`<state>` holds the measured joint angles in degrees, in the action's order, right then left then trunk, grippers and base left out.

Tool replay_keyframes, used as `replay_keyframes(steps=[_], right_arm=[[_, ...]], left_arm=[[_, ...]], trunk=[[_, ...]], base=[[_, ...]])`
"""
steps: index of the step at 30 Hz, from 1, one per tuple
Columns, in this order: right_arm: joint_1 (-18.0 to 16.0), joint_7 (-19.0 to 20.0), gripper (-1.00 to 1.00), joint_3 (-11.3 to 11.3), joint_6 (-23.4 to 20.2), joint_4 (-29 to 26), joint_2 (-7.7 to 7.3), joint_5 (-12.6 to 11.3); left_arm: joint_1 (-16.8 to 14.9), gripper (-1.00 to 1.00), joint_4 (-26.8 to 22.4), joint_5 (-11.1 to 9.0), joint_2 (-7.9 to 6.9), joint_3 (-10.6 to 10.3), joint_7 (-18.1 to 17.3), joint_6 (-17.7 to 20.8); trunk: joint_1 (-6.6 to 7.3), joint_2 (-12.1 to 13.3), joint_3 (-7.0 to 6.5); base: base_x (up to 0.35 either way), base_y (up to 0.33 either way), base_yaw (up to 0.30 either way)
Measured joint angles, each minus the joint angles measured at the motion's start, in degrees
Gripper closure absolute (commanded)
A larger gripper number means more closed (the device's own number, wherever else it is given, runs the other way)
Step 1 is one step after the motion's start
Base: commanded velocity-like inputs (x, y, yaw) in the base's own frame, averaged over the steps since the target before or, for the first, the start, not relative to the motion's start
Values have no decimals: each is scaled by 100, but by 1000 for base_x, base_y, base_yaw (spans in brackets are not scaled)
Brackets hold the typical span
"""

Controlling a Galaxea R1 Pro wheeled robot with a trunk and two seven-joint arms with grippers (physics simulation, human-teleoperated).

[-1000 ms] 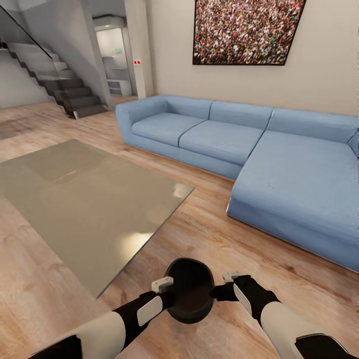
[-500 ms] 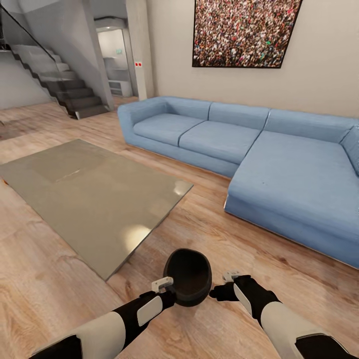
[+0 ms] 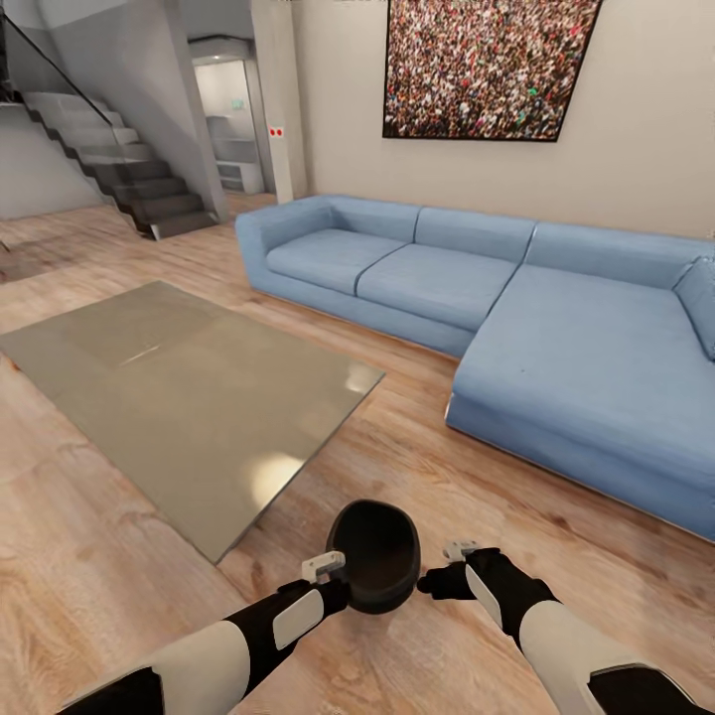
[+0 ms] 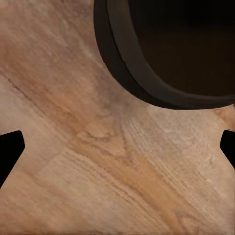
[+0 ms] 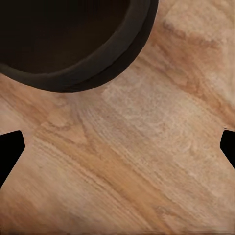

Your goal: Place each of the two pumpkins and all three candles from the living room inside a cabinet in the living room (use any cabinet), then make sure every cabinet is closed, and position the cauldron so it is next to a table in the living room.

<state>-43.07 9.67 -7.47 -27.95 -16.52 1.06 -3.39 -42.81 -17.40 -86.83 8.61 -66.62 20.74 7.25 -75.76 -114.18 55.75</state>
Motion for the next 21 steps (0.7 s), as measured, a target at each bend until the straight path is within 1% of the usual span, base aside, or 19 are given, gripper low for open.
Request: replay_keyframes(steps=[7, 11, 21], right_arm=[[0, 0, -100, 0, 0, 0, 2, -5], [0, 0, -100, 0, -2, 7, 4, -10], [0, -7, -100, -1, -38, 54, 11, -2]], left_arm=[[0, -100, 0, 0, 0, -6, 0, -6], [0, -100, 0, -2, 0, -8, 0, -10], [33, -100, 81, 2, 4, -28, 1, 5]], trunk=[[154, 281, -126], [242, 441, -197], [461, 842, -377]], base=[[-300, 0, 0], [-57, 0, 0], [-4, 0, 0]])
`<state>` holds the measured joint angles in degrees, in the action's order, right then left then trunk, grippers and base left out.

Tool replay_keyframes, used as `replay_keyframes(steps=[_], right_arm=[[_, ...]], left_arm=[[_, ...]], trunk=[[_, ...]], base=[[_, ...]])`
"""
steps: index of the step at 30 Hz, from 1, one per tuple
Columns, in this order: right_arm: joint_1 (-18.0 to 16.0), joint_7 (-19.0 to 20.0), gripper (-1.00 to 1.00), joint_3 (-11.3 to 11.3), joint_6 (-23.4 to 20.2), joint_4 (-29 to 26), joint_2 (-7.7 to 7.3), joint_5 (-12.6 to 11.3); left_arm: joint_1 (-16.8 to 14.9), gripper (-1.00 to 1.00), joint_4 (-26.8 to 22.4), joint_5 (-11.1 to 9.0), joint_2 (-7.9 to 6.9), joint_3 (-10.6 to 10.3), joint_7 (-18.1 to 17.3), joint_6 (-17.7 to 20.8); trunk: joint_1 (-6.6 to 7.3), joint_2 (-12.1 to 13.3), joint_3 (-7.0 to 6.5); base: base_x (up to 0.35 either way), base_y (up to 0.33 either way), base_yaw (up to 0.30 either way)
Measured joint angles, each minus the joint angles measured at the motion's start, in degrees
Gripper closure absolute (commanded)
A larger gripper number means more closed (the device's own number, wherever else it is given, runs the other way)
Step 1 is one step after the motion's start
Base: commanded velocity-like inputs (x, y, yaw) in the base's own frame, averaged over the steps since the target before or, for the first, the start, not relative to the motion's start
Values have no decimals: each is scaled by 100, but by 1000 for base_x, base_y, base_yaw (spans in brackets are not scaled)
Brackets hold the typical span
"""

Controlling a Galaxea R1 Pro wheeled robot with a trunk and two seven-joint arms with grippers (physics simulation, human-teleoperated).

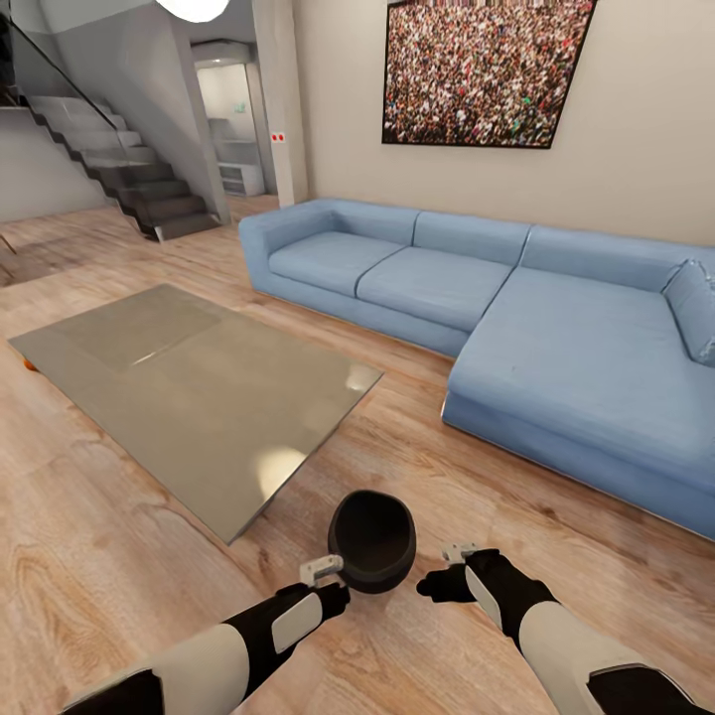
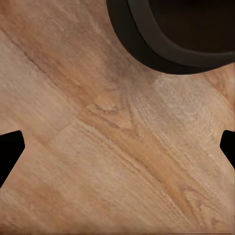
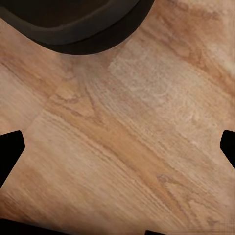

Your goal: Place each of the two pumpkins and all three candles from the living room inside a cabinet in the living room (use any cabinet), then make sure every cabinet is closed, and position the cauldron so it is next to a table in the living room.

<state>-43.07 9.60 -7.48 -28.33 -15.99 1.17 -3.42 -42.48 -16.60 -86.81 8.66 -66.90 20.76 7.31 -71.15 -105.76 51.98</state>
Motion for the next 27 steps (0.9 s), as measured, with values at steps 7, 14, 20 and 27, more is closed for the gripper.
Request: replay_keyframes(steps=[7, 14, 20, 27], right_arm=[[0, -2, -100, -1, 38, 426, -25, -16], [83, -2, -100, -8, 191, 802, -21, 3], [133, -2, -100, -15, 731, 1442, -26, 10], [449, -2, -100, -18, 951, 1568, -54, 60]], left_arm=[[382, -100, 34, 8, -4, -13, 7, -7], [772, -100, 42, 26, -74, -24, 8, -33], [1108, -100, 211, 30, -87, -24, 6, -44], [1316, -100, 1067, -13, -93, -16, -1, -101]], trunk=[[154, 281, -125], [307, 562, -251], [439, 802, -359], [593, 1083, -484]], base=[[0, 0, 0], [0, 0, 0], [0, 0, 0], [0, 0, 0]])
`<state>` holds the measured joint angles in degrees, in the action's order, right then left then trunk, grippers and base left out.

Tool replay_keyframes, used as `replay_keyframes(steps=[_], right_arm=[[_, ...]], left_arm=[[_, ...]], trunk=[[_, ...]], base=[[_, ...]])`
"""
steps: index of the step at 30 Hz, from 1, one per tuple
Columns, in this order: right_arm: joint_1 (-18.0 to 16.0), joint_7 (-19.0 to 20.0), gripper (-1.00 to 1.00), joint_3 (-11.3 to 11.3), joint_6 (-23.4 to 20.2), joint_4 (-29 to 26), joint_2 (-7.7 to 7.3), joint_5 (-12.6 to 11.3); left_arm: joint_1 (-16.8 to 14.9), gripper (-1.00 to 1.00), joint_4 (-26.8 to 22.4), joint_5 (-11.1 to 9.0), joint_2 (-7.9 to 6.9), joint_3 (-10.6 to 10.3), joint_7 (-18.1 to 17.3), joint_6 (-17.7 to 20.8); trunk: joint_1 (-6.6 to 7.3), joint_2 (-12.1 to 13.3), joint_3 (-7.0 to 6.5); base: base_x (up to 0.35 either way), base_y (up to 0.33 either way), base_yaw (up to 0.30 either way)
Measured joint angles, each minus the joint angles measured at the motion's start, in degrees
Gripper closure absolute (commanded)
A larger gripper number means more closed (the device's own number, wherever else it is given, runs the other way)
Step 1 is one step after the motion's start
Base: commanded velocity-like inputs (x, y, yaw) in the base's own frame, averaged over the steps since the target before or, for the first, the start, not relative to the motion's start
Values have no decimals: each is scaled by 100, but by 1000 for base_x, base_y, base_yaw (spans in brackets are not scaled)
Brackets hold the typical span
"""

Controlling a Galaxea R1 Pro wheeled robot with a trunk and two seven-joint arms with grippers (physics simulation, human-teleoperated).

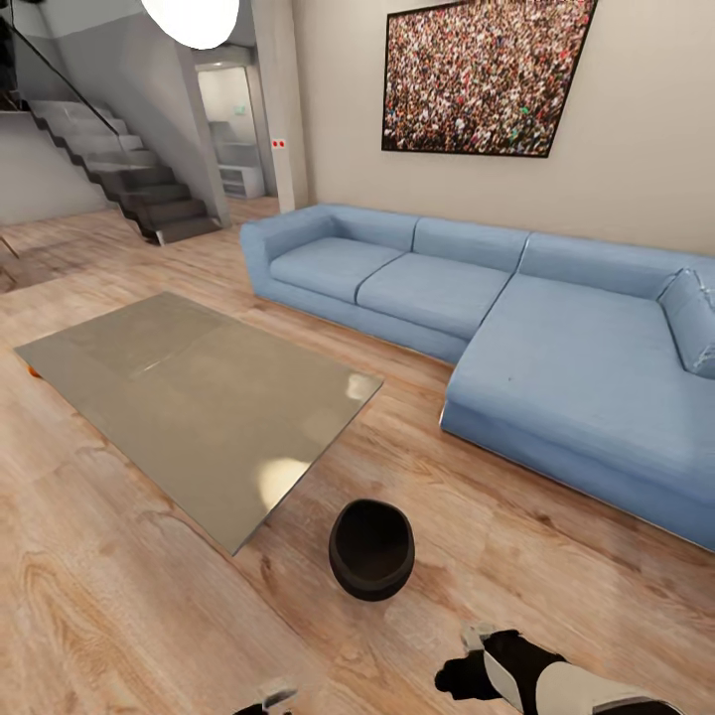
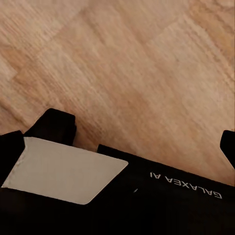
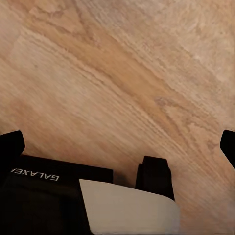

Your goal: Place each of the two pumpkins and all three candles from the living room inside a cabinet in the living room (use any cabinet), then make sure every cabinet is closed, and position the cauldron so it is next to a table in the living room.

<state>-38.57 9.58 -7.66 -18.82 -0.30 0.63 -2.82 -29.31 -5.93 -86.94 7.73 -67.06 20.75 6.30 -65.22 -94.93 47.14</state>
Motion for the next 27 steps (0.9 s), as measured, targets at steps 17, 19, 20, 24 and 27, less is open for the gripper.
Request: replay_keyframes(steps=[17, 19, 20, 24, 27], right_arm=[[801, -15, -100, 1, 863, 76, -69, 409], [835, -15, -100, 0, 918, 91, -59, 430], [868, -14, -100, 0, 936, 101, -57, 435], [949, -17, -100, 1, 962, 116, -49, 440], [972, -17, -100, 1, 967, 118, -46, 441]], left_arm=[[666, -100, 185, -16, -834, 27, 17, -592], [675, -100, 226, -10, -850, 27, 17, -587], [677, -100, 241, -5, -854, 27, 17, -583], [681, -100, 263, 1, -859, 21, 10, -580], [681, -100, 267, 10, -860, 18, 7, -585]], trunk=[[308, 563, -252], [308, 563, -252], [308, 563, -252], [308, 563, -252], [308, 563, -252]], base=[[0, 0, 132], [0, 0, 285], [0, 0, 286], [0, 0, 287], [0, 0, 287]])
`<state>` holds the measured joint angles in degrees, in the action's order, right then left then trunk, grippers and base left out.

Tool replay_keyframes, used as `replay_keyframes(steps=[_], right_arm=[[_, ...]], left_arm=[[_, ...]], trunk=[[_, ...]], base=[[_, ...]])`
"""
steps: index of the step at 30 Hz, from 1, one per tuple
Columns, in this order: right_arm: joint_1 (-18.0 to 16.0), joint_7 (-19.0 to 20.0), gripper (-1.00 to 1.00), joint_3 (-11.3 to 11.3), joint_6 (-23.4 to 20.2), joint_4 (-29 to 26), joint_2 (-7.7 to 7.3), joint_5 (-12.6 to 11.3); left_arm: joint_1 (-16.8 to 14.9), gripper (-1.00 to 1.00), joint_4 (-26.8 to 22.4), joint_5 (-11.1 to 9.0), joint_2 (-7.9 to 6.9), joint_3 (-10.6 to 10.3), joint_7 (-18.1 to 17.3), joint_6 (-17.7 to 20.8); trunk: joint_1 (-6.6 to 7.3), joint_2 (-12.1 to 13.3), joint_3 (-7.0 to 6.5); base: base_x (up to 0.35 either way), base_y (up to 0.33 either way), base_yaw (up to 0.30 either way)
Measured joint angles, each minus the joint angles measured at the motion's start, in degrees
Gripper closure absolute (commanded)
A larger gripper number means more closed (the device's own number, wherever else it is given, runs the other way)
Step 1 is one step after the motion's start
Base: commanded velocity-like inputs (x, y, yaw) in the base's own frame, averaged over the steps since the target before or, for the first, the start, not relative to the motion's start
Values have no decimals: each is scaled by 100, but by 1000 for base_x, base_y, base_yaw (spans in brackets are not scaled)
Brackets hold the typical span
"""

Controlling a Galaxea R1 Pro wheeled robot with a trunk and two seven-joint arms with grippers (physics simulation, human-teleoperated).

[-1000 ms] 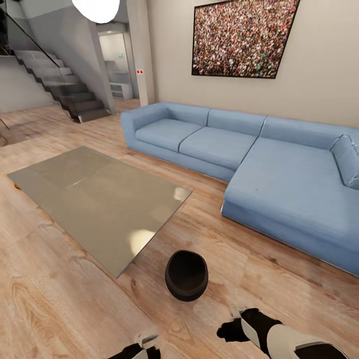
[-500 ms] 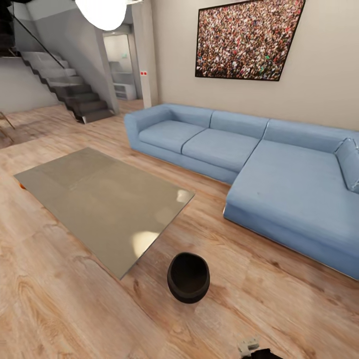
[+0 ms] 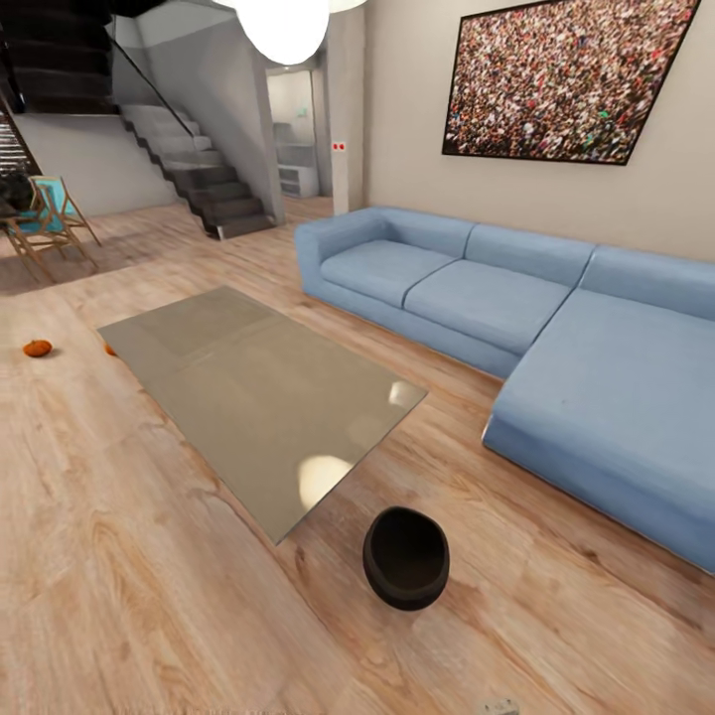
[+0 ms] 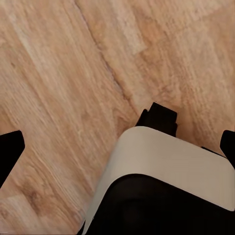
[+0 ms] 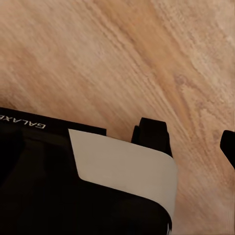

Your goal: Place each of the two pumpkins and all three candles from the living room inside a cabinet in the living room (use any cabinet), then make sure every cabinet is closed, and position the cauldron so it is next to a table in the living room.

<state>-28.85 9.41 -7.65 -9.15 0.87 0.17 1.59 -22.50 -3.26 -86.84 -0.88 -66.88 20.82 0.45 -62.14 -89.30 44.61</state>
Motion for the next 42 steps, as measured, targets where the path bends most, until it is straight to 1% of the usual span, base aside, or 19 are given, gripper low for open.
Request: replay_keyframes(steps=[11, 13, 15, 17, 20, 22, 30, 42], right_arm=[[20, -6, -100, 0, 7, 1, -11, 5], [20, -215, -100, 0, 9, -3, -8, 7], [20, -671, -100, -1, 14, -1, 5, 18], [20, -1004, -100, 0, 96, 0, 17, 30], [29, -1224, -100, 0, 368, 6, 27, 7], [62, -1259, -100, 1, 442, 8, 32, 6], [140, -1282, -100, 1, 499, 9, 44, 8], [154, -1283, -100, 0, 502, 9, 48, 40]], left_arm=[[7, -100, 1, 46, 0, -17, -7, 3], [8, -100, 7, 45, 0, -18, -7, -2], [9, -100, 3, 45, 0, -18, -8, -6], [10, -100, 2, 45, 5, -18, -8, -8], [10, -100, 1, 44, 11, -18, -8, -10], [13, -100, 1, 44, 19, -18, -7, -10], [14, -100, 1, 36, 26, -18, -7, -10], [23, -100, 1, 36, 17, -18, -8, -10]], trunk=[[0, 0, 0], [0, 0, 0], [0, 0, 0], [0, 0, 0], [0, 0, 0], [0, 0, 0], [0, 0, 0], [0, 0, 0]], base=[[0, 0, 287], [0, 0, 287], [0, 0, 287], [0, 0, 287], [0, 0, 287], [0, 0, 287], [34, 0, 287], [285, 0, 287]])
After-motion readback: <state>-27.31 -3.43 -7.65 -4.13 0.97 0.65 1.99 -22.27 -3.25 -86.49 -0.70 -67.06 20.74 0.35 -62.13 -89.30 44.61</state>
